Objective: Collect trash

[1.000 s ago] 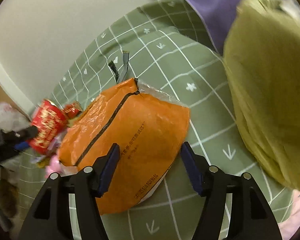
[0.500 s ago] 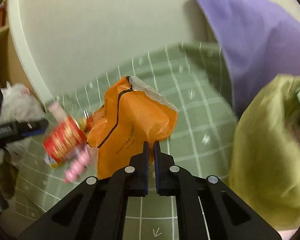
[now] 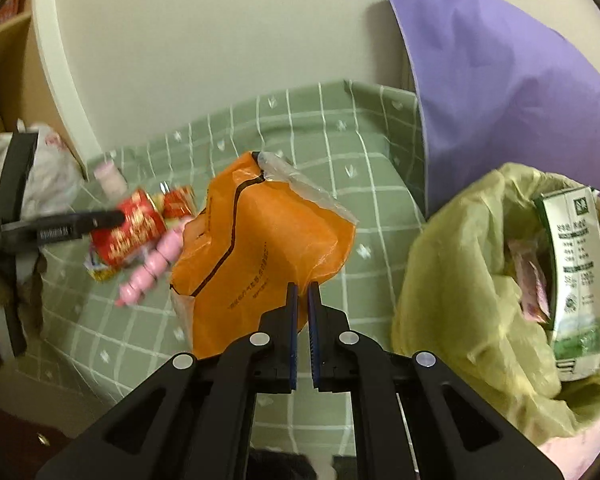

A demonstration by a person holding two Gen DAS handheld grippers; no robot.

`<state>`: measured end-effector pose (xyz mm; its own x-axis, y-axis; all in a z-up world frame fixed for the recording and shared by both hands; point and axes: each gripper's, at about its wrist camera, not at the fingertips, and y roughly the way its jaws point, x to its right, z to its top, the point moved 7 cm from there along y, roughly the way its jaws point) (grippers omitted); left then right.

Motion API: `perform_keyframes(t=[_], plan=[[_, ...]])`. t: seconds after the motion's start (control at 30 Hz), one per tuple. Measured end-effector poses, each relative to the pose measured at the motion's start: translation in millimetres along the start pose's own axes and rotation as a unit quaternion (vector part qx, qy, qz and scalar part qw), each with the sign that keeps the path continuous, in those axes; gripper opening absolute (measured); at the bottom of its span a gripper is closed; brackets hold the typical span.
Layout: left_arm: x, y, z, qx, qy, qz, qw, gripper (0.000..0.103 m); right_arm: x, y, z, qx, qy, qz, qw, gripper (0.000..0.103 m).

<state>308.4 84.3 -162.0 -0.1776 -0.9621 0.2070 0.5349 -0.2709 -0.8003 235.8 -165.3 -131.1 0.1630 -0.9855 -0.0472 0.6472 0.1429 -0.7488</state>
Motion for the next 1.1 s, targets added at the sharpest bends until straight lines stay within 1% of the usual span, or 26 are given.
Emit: perform_keyframes(t=[0.07,0.13,0.2,0.23,0.27,0.33,0.37,0.4,0.43,0.57,0.63,0.67,0.7,0.73,0.77,0.8,0.83,0.87,0.93,1.03,1.1], plan=[[1,3,-2,-0.004,0.002,-0.004,1.0000,0.054,7,4,-6,-0.007,0.013,0.004,1.000,0.007],[2,5,-5,-0.010,-0.001,-0.013,0.9999,0.054,11,11,-12,-0.002,0.031,0.027,0.999,0.007],[2,7,-9,-0.017,-0.008,-0.019,0.9996,0.054,16,24,-17,-0.002,0.047,0.032,0.998,0.008],[2,7,-11,-0.020,-0.010,-0.020,0.9996,0.054,17,29,-19,-0.002,0.055,0.032,0.998,0.012],[2,7,-12,-0.020,-0.010,-0.020,0.9995,0.054,20,37,-23,-0.002,0.072,0.037,0.997,0.017],[1,7,-14,-0.022,-0.007,-0.018,0.9996,0.054,23,48,-27,0.004,0.106,0.063,0.992,0.055],[1,7,-15,-0.024,-0.007,-0.017,0.9996,0.054,25,55,-29,0.004,0.130,0.085,0.988,0.057],[-1,8,-16,-0.025,-0.008,-0.015,0.9995,0.054,26,62,-31,0.003,0.149,0.100,0.984,0.057],[-2,9,-17,-0.025,-0.011,-0.014,0.9995,0.054,27,66,-31,0.001,0.156,0.102,0.982,0.057],[-5,8,-18,-0.026,-0.020,-0.019,0.9993,0.054,24,91,-29,-0.012,0.153,0.072,0.986,0.057],[-5,8,-18,-0.025,-0.021,-0.020,0.9993,0.054,20,101,-29,-0.019,0.140,0.056,0.988,0.058],[-4,8,-19,-0.025,-0.022,-0.020,0.9993,0.054,14,103,-26,-0.012,0.120,0.038,0.992,0.058],[-4,8,-19,-0.025,-0.023,-0.021,0.9992,0.054,8,106,-25,-0.012,0.094,0.018,0.995,0.058],[-4,8,-19,-0.026,-0.024,-0.021,0.9992,0.054,5,109,-25,-0.015,0.079,0.010,0.997,0.058],[-4,8,-19,-0.025,-0.025,-0.021,0.9991,0.054,-2,111,-24,-0.017,0.051,-0.007,0.999,0.058],[-4,8,-19,-0.026,-0.027,-0.022,0.9991,0.054,-6,112,-24,-0.017,0.038,-0.009,0.999,0.048],[-5,8,-20,-0.026,-0.030,-0.023,0.9990,0.054,-9,113,-23,-0.016,0.032,-0.005,0.999,0.030],[-5,8,-20,-0.026,-0.031,-0.023,0.9989,0.054,-10,113,-22,-0.020,0.034,0.007,0.999,0.023],[-6,8,-20,-0.026,-0.035,-0.025,0.9987,0.054,-9,109,-17,-0.020,0.048,0.025,0.998,0.015],[-6,9,-19,-0.025,-0.039,-0.026,0.9986,0.054,-6,94,-8,-0.002,0.060,0.034,0.998,0.012],[-6,8,-18,-0.022,-0.042,-0.025,0.9986,0.053,-1,75,3,0.020,0.069,0.034,0.997,0.011]])
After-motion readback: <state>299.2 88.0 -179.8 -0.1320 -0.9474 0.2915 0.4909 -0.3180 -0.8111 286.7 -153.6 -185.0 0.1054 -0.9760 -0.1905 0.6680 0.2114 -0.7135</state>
